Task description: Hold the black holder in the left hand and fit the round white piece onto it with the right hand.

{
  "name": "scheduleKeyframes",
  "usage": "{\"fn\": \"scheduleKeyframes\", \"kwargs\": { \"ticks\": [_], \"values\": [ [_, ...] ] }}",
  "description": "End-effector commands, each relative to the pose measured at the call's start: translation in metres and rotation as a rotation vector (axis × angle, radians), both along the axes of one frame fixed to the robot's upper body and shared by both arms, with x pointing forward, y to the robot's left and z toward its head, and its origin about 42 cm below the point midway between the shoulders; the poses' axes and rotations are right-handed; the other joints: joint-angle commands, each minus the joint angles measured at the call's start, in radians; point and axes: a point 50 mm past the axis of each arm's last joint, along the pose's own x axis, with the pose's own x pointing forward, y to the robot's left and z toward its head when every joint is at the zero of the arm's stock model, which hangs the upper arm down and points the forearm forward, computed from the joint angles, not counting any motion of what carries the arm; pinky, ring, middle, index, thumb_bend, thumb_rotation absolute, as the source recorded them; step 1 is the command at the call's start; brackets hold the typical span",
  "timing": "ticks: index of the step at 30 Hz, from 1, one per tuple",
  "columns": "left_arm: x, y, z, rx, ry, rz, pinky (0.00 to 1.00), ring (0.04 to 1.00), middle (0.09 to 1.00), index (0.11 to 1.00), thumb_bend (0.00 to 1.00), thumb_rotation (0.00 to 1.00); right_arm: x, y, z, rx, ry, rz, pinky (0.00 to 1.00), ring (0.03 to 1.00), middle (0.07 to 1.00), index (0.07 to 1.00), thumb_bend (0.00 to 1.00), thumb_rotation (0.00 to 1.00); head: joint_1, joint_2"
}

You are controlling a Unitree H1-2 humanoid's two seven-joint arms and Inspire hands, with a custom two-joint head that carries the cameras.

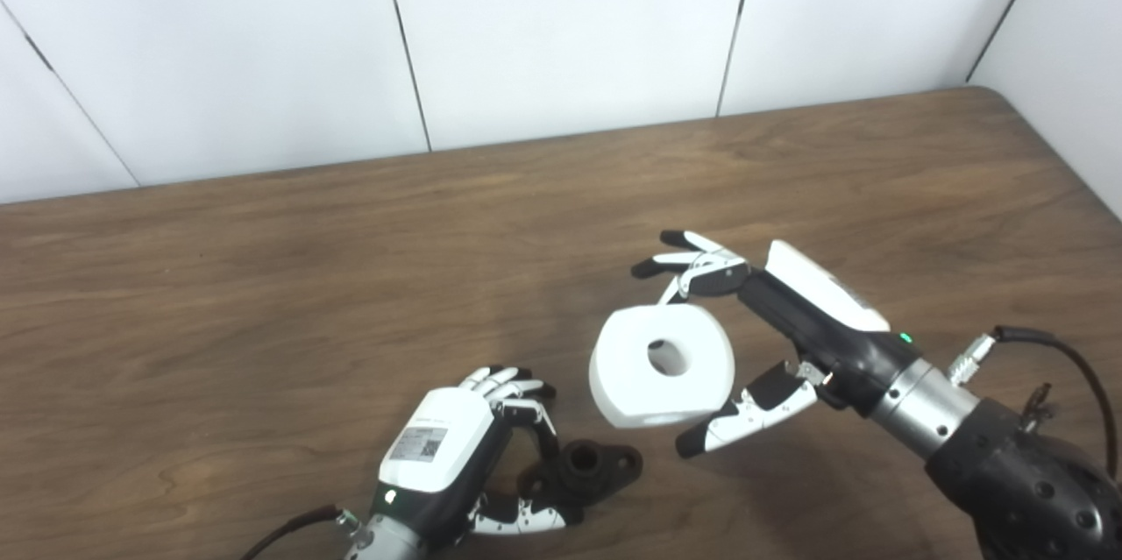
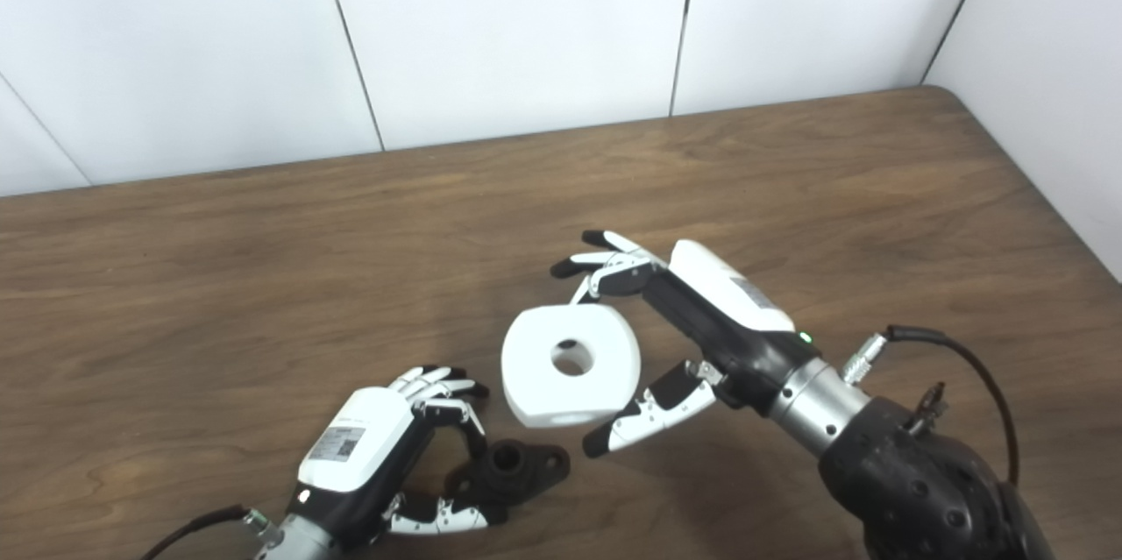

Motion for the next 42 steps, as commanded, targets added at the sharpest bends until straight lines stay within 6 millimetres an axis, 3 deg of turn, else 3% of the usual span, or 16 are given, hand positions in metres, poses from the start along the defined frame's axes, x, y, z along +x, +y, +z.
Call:
{"fn": "scheduleKeyframes", "kwargs": {
  "ticks": [1, 21, 42],
  "values": [
    [-0.005, -0.004, -0.018, 0.062, 0.089, -0.018, 0.91, 0.883, 0.809, 0.485, 0.52, 0.05, -0.004, 0.004, 0.009, 0.017, -0.043, 0.012, 0.9, 0.976, 0.845, 0.483, 0.52, 0.15, 0.0, 0.001],
    [-0.001, -0.013, -0.014, 0.06, 0.091, -0.017, 0.92, 0.885, 0.809, 0.485, 0.52, 0.06, 0.006, 0.02, -0.012, 0.025, 0.035, 0.061, 0.85, 0.986, 0.849, 0.483, 0.52, 0.15, 0.009, 0.029],
    [-0.001, -0.018, -0.012, 0.07, 0.093, -0.018, 0.9, 0.88, 0.808, 0.485, 0.52, 0.06, 0.01, 0.028, -0.033, -0.011, 0.051, 0.074, 0.9, 0.979, 0.84, 0.483, 0.52, 0.14, 0.006, 0.035]
  ]
}}
